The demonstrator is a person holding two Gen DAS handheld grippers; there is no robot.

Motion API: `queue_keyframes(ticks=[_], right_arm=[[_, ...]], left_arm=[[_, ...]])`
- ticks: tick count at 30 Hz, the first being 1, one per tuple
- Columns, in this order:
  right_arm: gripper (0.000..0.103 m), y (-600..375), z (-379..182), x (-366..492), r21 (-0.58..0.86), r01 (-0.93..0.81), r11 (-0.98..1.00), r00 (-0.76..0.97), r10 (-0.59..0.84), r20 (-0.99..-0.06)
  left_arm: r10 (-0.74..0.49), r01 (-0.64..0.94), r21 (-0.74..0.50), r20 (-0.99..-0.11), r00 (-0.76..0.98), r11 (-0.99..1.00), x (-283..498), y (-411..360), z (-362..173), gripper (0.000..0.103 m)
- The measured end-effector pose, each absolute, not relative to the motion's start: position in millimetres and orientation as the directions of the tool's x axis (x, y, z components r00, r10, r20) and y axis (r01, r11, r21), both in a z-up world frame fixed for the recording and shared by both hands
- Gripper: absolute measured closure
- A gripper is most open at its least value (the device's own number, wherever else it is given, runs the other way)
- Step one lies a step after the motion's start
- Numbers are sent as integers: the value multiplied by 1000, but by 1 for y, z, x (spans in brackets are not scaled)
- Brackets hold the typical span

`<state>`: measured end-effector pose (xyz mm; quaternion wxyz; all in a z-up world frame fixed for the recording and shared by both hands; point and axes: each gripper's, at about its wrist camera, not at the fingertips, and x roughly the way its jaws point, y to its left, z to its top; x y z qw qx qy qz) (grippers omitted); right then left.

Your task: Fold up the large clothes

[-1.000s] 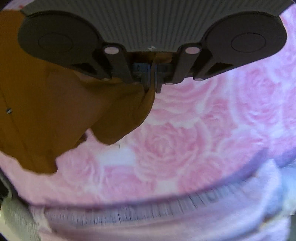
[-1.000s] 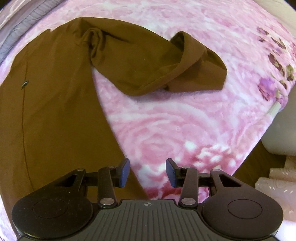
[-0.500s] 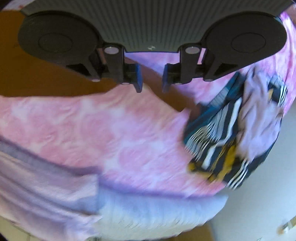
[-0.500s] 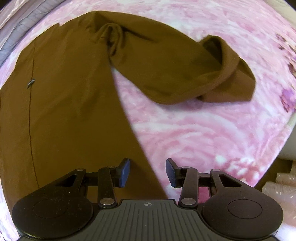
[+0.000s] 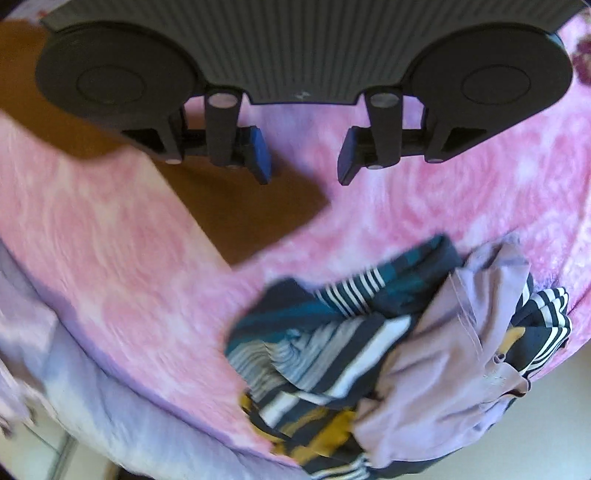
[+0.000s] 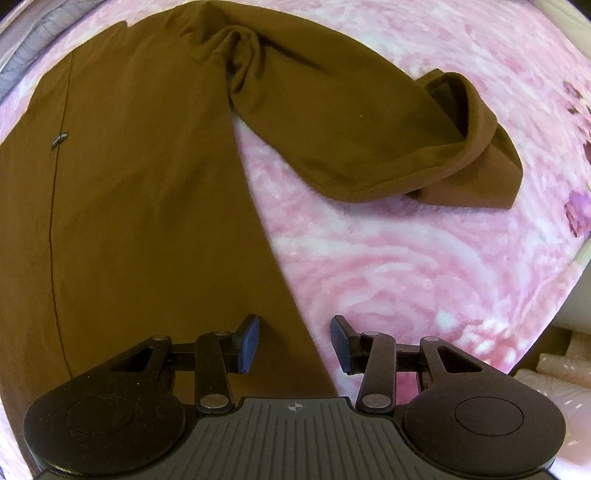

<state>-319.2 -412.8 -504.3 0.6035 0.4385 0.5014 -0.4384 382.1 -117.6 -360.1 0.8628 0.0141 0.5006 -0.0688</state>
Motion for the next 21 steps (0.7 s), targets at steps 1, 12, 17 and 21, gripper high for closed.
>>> queue_keyframes(ticks=[1,12,17,21], right_arm=[[63,-412,-504,-318,84,968,237,108,-90,-990],[62,-399,-506,-305,31,959,282,65,-112,-992],[62,-392,-502,-303,31,961,275,66,-119,-991],[62,-386,-502,-303,41,964,262,77,-131,-988]], left_arm=[[-101,149,-28,-855,508,988,389,-122,-360,69],[-202,563,105,-866,457,820,424,-194,-376,99],[-126,364,157,-755,643,918,409,-156,-348,99],[-78,326,165,-781,619,931,410,-138,-357,90]])
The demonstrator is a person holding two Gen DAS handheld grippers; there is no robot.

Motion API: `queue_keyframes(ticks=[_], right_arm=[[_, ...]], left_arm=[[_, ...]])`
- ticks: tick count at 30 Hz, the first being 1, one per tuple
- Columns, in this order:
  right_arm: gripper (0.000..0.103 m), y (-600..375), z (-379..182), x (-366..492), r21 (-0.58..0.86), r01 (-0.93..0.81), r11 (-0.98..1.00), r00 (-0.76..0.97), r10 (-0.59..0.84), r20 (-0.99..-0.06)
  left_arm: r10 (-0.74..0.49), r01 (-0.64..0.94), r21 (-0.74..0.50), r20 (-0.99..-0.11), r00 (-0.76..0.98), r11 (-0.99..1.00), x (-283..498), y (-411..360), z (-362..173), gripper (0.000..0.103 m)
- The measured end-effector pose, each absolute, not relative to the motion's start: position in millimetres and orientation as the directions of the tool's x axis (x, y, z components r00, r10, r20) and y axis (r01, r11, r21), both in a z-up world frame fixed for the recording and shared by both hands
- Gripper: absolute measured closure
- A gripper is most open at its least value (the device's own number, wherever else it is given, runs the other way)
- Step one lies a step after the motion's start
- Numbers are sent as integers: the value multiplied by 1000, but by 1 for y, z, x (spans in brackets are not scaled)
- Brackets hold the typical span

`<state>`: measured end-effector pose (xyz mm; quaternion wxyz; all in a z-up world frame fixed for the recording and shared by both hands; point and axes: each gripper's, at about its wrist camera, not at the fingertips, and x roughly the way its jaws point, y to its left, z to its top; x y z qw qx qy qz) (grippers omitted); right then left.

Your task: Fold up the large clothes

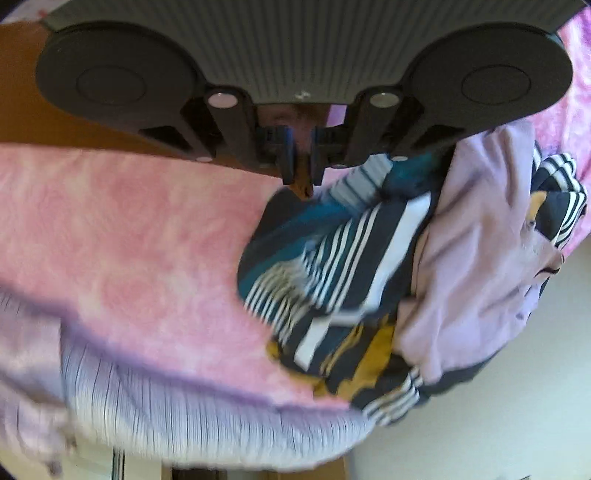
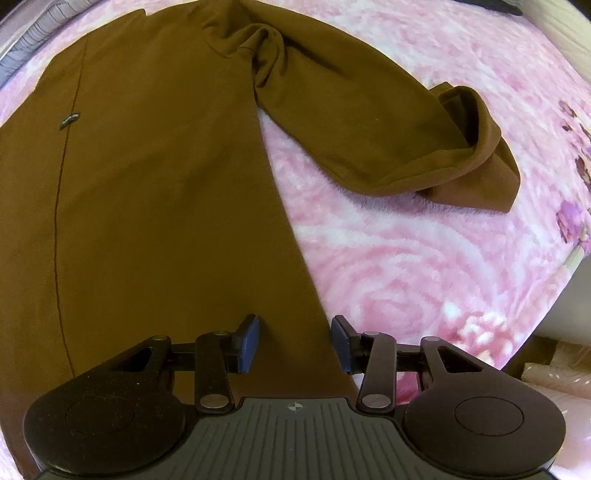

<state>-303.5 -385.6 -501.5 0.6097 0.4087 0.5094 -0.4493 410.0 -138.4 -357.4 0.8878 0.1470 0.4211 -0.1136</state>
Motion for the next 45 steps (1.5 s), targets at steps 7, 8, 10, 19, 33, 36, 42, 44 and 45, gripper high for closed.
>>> queue_keyframes(ticks=[7,8,10,19,33,36,42,44,45], right_arm=[[57,-381,-499,-329,70,976,204,110,-190,-976],[56,-381,-496,-337,63,979,194,104,-208,-973],[55,-385,-494,-349,57,982,179,98,-227,-969],[55,-468,-450,-469,182,983,34,172,-535,-827],[102,-571,-505,-462,240,826,511,451,-341,-825],[102,-550,-448,-507,252,815,521,527,-488,-695],[102,-490,-371,-599,39,860,508,424,-671,-608],[101,-473,-382,-617,28,870,492,369,-614,-698],[100,-465,-397,-625,56,881,471,343,-551,-761]], left_arm=[[58,247,310,-722,690,918,420,-156,-354,61],[71,228,317,-711,700,921,419,-157,-345,61],[65,231,306,-719,692,924,413,-161,-333,61],[-204,529,109,-843,497,842,248,-234,-305,61],[-280,644,2,-899,336,765,74,-328,-310,61],[-289,637,-6,-894,341,771,61,-333,-301,61],[-301,631,-29,-895,329,775,31,-348,-288,61],[-300,644,-33,-902,310,764,19,-357,-292,61],[-297,650,-32,-905,304,760,14,-361,-294,61]])
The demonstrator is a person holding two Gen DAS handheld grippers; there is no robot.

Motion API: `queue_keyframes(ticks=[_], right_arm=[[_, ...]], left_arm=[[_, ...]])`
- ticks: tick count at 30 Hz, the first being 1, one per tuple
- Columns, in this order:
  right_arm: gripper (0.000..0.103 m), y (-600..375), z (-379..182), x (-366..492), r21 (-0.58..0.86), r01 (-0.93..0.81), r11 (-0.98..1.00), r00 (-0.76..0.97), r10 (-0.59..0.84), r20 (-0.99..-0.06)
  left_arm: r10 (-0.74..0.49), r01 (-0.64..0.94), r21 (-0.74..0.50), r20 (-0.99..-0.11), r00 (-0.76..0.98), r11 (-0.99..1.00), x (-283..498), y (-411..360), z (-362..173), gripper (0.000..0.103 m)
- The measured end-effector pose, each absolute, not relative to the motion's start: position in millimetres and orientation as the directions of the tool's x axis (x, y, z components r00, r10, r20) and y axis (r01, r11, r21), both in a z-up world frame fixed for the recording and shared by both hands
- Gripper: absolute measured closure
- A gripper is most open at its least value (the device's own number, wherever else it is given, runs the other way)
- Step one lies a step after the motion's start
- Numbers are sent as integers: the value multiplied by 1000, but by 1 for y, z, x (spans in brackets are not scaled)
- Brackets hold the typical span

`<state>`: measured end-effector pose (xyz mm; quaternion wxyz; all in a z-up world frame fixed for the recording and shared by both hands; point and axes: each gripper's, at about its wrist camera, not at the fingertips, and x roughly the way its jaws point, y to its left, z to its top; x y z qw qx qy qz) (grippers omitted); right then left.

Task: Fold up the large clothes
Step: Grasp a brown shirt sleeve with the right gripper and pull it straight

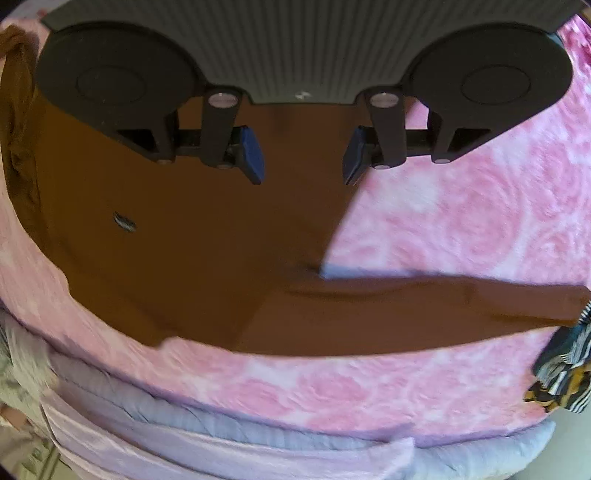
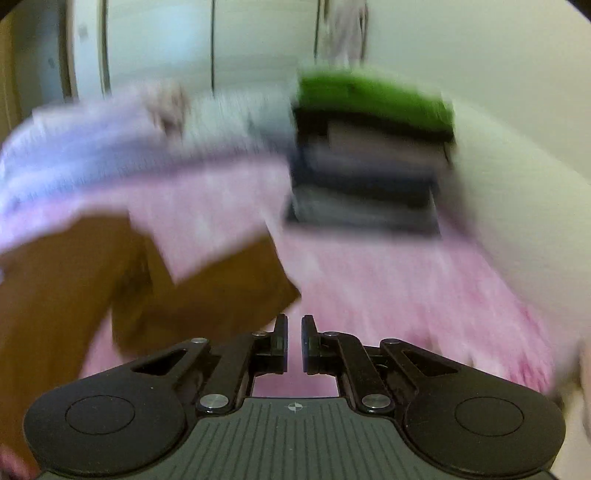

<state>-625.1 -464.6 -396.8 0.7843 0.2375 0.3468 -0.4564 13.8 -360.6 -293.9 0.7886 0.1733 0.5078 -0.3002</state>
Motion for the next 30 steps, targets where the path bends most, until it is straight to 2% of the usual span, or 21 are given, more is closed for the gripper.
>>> queue_keyframes(ticks=[3,5,6,8,9,10,11,14,18,21,23,24,25,26,28,30], right_arm=[[97,-452,-446,-645,238,931,277,326,-336,-884],[94,-452,-468,-648,395,917,65,397,-261,-880],[92,-457,-469,-646,437,899,7,422,-275,-864],[71,-481,-468,-631,461,887,-20,429,-334,-839],[66,-481,-468,-631,461,887,-20,429,-334,-839],[60,-517,-460,-611,488,873,9,448,-409,-795],[54,-535,-457,-603,494,869,22,455,-426,-782],[53,-601,-466,-570,445,895,-44,399,-369,-839],[53,-668,-498,-552,294,942,-164,251,-240,-938],[53,-691,-526,-552,217,946,-242,186,-144,-972],[55,-693,-533,-552,198,945,-261,168,-131,-977],[61,-691,-530,-551,180,951,-251,150,-134,-980],[87,-688,-526,-551,171,958,-229,140,-149,-979],[100,-682,-519,-555,193,955,-224,155,-177,-972],[100,-661,-490,-570,278,937,-209,210,-296,-932],[100,-633,-447,-589,384,915,-126,275,-503,-819]], left_arm=[[-296,666,-35,-912,283,745,-2,-371,-299,61],[-296,679,-32,-914,276,733,-10,-378,-301,61],[-294,685,-25,-914,278,728,-14,-381,-301,61],[-294,696,-15,-913,284,718,-18,-386,-301,61],[-293,698,-11,-912,287,716,-19,-390,-300,61],[-294,699,-8,-911,290,715,-19,-393,-300,61],[-297,701,-9,-910,290,713,-19,-395,-299,61],[-309,711,-4,-903,300,703,-15,-404,-295,60],[-329,715,-9,-892,310,700,-8,-409,-290,60],[-331,703,-14,-889,317,711,-2,-406,-290,59],[-322,688,-18,-892,317,726,2,-400,-292,59],[-319,681,-21,-894,315,732,4,-398,-293,59],[-315,676,-22,-895,314,737,5,-394,-294,59],[-308,668,-21,-898,314,744,7,-391,-295,59],[-305,657,-32,-902,306,753,10,-385,-295,59],[-301,651,-32,-903,306,758,12,-381,-294,59]])
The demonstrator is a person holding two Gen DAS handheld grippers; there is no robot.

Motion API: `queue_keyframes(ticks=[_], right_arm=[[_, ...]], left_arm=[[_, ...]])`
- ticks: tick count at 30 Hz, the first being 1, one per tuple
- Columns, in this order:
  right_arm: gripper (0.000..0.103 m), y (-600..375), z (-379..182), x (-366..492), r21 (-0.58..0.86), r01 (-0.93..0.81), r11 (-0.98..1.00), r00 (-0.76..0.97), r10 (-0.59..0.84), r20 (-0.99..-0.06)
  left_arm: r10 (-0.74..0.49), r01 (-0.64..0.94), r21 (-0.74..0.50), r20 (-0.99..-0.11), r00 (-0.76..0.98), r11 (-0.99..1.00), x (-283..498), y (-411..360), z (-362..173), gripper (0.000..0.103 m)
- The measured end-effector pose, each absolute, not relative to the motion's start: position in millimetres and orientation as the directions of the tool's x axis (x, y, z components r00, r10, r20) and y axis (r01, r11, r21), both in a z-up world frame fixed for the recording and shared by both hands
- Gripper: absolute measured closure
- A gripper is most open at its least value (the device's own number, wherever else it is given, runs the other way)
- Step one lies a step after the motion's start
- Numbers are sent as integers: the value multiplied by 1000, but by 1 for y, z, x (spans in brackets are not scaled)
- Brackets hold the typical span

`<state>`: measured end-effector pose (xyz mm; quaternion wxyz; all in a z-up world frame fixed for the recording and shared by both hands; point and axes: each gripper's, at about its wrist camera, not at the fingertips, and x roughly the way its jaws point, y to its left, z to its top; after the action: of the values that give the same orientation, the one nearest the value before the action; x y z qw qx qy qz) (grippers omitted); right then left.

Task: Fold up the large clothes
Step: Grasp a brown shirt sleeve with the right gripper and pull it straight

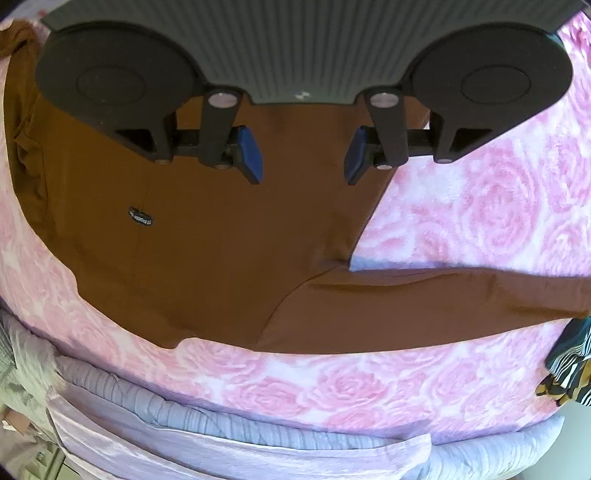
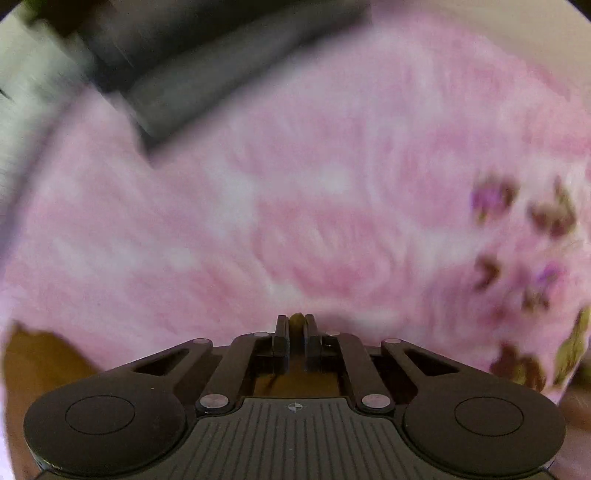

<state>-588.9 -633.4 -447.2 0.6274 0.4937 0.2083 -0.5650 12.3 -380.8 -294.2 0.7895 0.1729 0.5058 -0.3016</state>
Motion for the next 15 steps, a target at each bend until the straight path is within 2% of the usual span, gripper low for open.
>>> queue_keyframes(ticks=[4,6,9,13,15], right_arm=[[100,-555,-376,-637,453,890,54,299,-818,-491],[100,-525,-370,-662,440,896,57,263,-867,-424],[100,-485,-391,-691,429,903,-18,209,-855,-475],[100,-459,-476,-717,283,940,-189,63,-720,-691],[100,-464,-524,-727,281,921,-269,50,-635,-771]], left_arm=[[-298,640,-36,-904,306,768,15,-376,-293,59],[-294,640,-40,-909,295,767,15,-376,-296,59],[-286,641,-45,-917,277,766,9,-378,-302,59],[-287,669,-55,-927,243,741,-3,-384,-312,59],[-280,686,-52,-933,225,726,-9,-388,-316,59]])
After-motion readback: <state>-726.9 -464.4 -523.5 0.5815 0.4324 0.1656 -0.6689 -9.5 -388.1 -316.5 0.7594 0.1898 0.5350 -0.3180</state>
